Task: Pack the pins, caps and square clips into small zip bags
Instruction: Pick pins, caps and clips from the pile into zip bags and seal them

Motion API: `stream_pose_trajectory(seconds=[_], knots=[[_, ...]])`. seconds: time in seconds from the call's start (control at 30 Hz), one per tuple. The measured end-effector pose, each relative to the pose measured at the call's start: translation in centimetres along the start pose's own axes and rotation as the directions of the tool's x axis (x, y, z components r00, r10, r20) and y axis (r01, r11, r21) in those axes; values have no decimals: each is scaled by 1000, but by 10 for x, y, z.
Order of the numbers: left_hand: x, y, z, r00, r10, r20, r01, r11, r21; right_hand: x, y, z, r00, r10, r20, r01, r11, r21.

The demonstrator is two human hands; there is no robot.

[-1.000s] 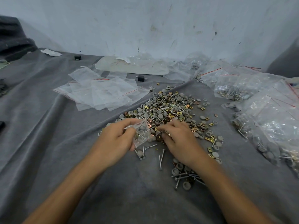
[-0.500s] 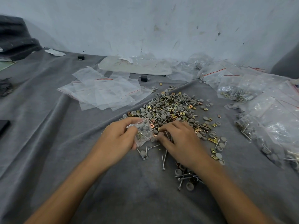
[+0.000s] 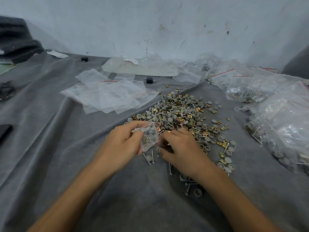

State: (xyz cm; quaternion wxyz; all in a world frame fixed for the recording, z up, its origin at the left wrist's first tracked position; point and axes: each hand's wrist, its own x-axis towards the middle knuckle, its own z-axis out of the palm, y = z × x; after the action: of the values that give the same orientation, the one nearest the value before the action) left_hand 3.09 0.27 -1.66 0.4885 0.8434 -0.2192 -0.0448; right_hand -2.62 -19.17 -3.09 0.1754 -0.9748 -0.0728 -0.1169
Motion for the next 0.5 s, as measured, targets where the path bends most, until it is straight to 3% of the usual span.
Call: stream_pose_trajectory(seconds=[0.27, 0.4, 0.5], knots=[[-1, 1, 1, 1000, -7, 15, 7, 1000, -2, -6, 4, -5, 999, 5, 35, -4, 999, -43], [-4, 2, 1, 999, 7, 35, -7, 1000, 0, -7, 13, -17, 985, 79, -151, -62, 992, 114], [-3, 3, 4, 999, 27, 36, -28, 999, 24, -10, 9, -22, 950, 84, -299, -10, 970, 241]])
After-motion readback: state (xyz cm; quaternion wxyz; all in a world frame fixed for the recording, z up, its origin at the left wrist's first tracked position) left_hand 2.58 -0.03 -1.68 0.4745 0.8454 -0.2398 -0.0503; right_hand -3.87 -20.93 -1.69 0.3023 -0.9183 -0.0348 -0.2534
